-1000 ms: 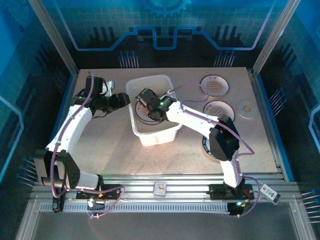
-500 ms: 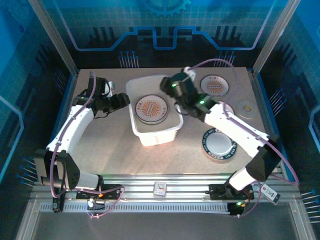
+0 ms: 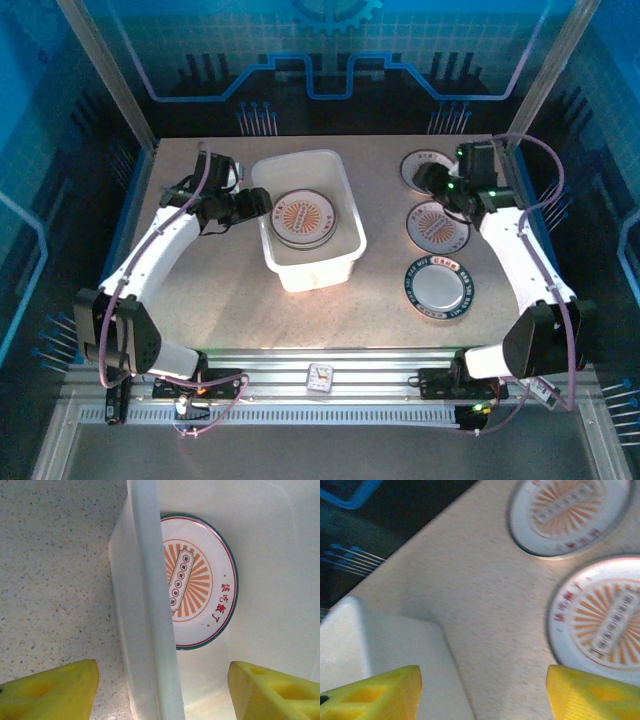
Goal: Place the plates into the plastic bin on the countertop
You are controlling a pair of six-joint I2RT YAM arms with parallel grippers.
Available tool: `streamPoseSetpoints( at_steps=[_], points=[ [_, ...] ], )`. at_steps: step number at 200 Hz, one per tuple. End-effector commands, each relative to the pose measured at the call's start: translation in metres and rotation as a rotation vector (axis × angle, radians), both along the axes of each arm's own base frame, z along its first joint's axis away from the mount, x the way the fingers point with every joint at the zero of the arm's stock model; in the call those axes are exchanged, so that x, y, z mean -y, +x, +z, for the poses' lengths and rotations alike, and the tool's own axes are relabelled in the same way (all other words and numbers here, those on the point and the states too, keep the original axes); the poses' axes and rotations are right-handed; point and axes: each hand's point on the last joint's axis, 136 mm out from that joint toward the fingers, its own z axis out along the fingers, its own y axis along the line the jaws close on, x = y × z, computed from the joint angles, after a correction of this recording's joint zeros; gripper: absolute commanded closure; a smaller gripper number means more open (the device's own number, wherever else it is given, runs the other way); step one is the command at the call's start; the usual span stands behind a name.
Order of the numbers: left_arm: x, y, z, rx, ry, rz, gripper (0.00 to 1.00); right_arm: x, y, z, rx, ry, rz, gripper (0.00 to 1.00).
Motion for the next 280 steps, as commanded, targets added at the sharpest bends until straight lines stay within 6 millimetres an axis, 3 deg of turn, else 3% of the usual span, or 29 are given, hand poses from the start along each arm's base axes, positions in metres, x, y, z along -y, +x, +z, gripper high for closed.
streamPoseSetpoints(
  at_steps=[1, 35, 55, 110, 150, 199, 250, 280],
  points=[
    [-0.003, 0.000, 0.002, -0.026, 0.022, 0.021, 0.30, 0.013, -0.028, -0.033, -0.109, 0.055, 0.033, 0.33],
    [0.001, 0.002, 0.008, -0.018, 0.032, 0.020, 0.30, 0.052, -0.041, -0.070, -0.176, 0.016, -0.036, 0.34],
    [0.004, 0.003, 0.008, -0.022, 0.032, 0.021, 0.30, 0.065, -0.043, -0.088, -0.216, 0.010, -0.055, 0.34],
    [0.009, 0.000, 0.010, -0.014, 0.024, 0.031, 0.30, 0.076, -0.043, -0.118, -0.274, -0.003, -0.038, 0.31],
    [0.008, 0.001, 0.016, 0.004, 0.026, 0.044, 0.30, 0.077, -0.042, -0.144, -0.299, 0.028, -0.050, 0.36],
    [0.006, -0.001, 0.012, 0.004, 0.042, 0.048, 0.30, 0.094, -0.045, -0.145, -0.311, -0.048, -0.086, 0.39],
    [0.008, 0.003, 0.011, 0.002, 0.042, 0.043, 0.30, 0.114, -0.058, -0.168, -0.393, -0.049, -0.117, 0.40],
    [0.008, 0.004, 0.009, -0.006, 0.038, 0.048, 0.30, 0.117, -0.054, -0.176, -0.398, -0.044, -0.110, 0.43]
  ],
)
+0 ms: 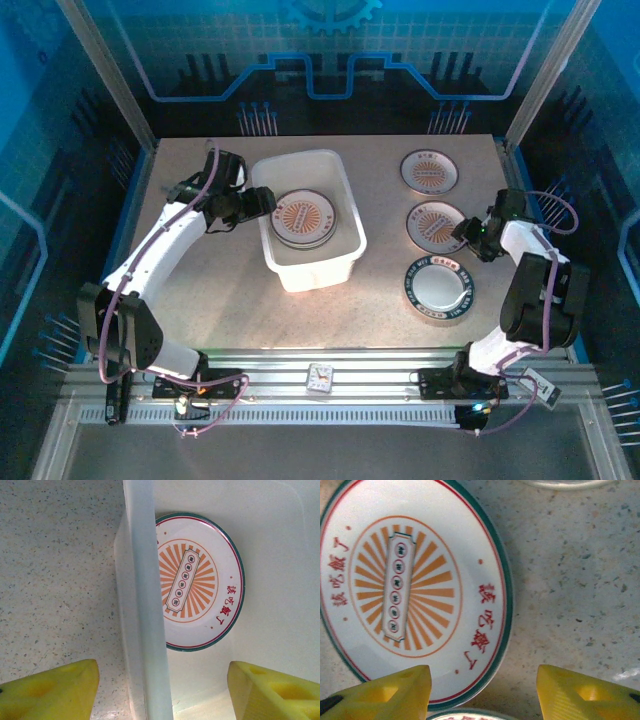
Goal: Place the plates into the plastic bin on the countertop
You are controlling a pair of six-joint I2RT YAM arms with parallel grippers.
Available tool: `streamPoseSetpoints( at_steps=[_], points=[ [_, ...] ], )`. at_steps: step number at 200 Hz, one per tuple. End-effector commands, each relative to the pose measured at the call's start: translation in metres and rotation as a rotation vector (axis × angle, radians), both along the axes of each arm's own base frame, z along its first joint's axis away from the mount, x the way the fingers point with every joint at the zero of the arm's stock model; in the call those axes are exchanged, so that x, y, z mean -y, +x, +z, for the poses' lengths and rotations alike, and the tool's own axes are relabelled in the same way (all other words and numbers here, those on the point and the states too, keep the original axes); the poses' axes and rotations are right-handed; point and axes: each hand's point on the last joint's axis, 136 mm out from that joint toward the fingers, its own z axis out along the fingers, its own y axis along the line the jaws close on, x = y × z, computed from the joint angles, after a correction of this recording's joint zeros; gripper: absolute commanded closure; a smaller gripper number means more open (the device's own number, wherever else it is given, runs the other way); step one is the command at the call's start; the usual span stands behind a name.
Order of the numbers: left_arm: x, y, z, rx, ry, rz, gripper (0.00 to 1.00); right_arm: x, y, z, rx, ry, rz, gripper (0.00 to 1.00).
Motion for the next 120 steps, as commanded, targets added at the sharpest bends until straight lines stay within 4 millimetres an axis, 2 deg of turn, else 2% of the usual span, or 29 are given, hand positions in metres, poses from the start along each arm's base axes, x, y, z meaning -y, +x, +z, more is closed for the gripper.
streamPoseSetpoints(
  at_steps=[1, 92, 120],
  points=[
    [0.001, 0.002, 0.005, 0.008, -0.002, 0.014, 0.30, 0.004, -0.001, -0.010, -0.020, -0.006, 0.017, 0.43],
    [0.005, 0.001, 0.003, 0.001, -0.002, 0.021, 0.30, 0.006, 0.014, -0.036, -0.025, 0.035, -0.027, 0.59],
    [0.007, 0.001, 0.001, -0.003, -0.002, 0.018, 0.30, 0.006, 0.019, -0.036, 0.001, 0.038, -0.036, 0.64]
  ],
)
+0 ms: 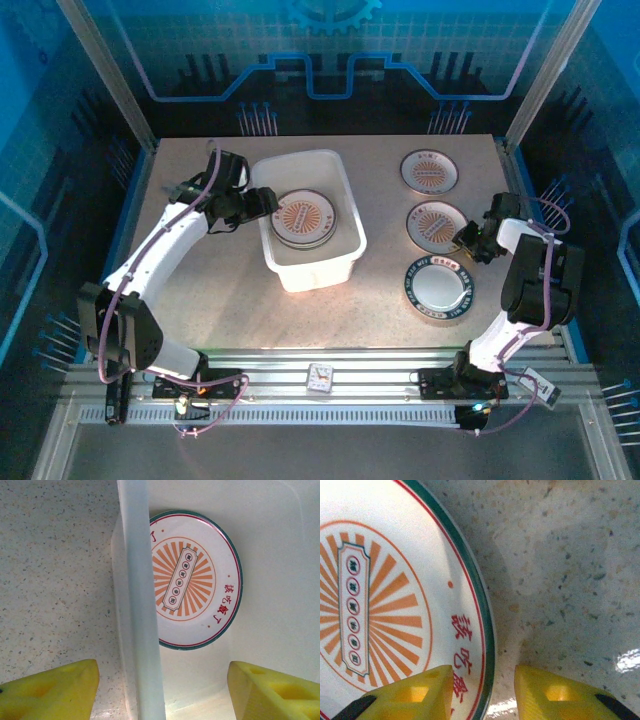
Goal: Place the plates into the plastic bin on the countertop
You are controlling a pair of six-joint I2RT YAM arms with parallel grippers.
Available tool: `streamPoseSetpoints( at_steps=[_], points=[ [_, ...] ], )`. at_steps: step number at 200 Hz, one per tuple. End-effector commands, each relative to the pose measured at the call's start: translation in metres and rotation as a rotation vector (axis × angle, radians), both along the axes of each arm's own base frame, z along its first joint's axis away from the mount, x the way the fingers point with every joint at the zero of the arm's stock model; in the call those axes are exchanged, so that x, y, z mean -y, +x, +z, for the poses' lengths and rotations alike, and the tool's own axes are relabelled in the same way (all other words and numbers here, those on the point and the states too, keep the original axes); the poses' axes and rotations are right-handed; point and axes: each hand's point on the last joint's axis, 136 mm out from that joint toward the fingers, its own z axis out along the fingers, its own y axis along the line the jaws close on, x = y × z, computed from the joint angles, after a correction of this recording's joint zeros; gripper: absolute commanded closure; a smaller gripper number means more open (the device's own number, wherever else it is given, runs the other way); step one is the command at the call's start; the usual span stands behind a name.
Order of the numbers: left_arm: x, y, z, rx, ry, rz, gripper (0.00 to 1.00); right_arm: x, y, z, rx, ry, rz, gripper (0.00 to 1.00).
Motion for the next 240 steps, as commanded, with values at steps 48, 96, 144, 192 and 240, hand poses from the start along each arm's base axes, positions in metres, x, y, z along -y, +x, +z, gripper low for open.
streamPoseSetpoints(
  at_steps=[48, 96, 144, 192, 240],
  points=[
    [0.005, 0.003, 0.001, 0.002, 0.005, 0.006, 0.30, 0.002, 0.013, -0.003, 0.040, 0.022, -0.021, 0.66],
    [0.006, 0.002, -0.003, -0.003, 0.004, 0.006, 0.30, 0.002, 0.018, -0.004, 0.028, 0.008, 0.000, 0.68],
    [0.005, 0.000, -0.002, 0.003, 0.005, 0.005, 0.30, 0.002, 0.020, -0.004, 0.025, -0.005, 0.008, 0.85],
    [0.003, -0.002, -0.002, 0.007, 0.011, 0.006, 0.30, -0.001, 0.019, -0.003, 0.035, 0.007, 0.003, 0.96],
    [0.003, -0.001, 0.001, 0.016, 0.014, 0.007, 0.30, -0.007, 0.018, 0.015, 0.087, 0.016, -0.002, 1.00]
  ],
)
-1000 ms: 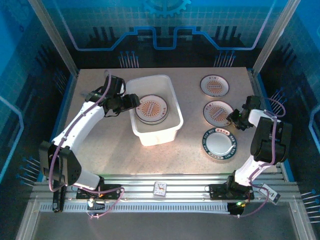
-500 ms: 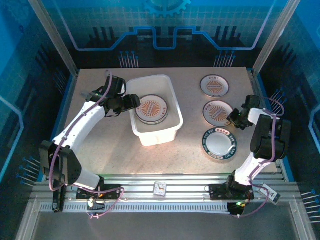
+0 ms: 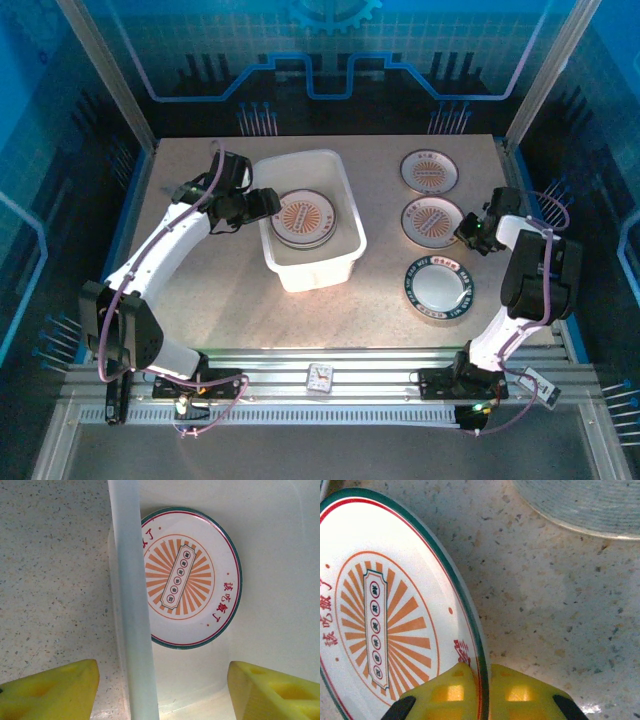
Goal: Place the plates into the plastic bin on the countertop
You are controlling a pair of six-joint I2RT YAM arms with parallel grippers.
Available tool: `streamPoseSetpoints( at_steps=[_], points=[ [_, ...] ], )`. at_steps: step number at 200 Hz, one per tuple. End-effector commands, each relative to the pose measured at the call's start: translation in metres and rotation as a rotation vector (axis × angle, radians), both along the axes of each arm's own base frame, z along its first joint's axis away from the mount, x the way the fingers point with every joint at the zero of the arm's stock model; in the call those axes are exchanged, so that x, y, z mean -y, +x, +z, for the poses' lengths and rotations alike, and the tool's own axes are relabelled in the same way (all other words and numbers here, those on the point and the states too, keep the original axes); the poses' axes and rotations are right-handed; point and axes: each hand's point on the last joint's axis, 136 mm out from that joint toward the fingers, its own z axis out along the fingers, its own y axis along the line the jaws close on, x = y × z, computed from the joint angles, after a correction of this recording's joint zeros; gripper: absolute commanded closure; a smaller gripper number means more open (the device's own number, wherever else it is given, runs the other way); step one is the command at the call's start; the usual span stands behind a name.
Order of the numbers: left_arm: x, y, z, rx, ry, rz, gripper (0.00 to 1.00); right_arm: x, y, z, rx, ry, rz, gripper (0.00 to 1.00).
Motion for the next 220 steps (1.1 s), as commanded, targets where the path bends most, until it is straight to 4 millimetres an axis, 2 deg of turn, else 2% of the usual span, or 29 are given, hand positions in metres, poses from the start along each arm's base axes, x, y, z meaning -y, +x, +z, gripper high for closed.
streamPoseSetpoints(
  at_steps=[1, 78, 158, 220],
  points=[
    [-0.001, -0.001, 0.003, 0.017, 0.006, 0.015, 0.30, -0.003, -0.008, 0.005, 0.000, -0.015, -0.008, 1.00],
    [0.000, 0.000, 0.006, 0.032, -0.002, 0.006, 0.30, -0.018, -0.015, 0.036, 0.079, 0.042, -0.040, 1.00],
    [0.000, -0.002, 0.007, 0.050, 0.003, -0.008, 0.30, -0.028, -0.013, 0.095, 0.234, 0.111, -0.093, 1.00],
    [0.001, -0.006, 0.010, 0.080, -0.004, -0.026, 0.30, -0.039, -0.023, 0.138, 0.322, 0.143, -0.128, 1.00]
  ],
)
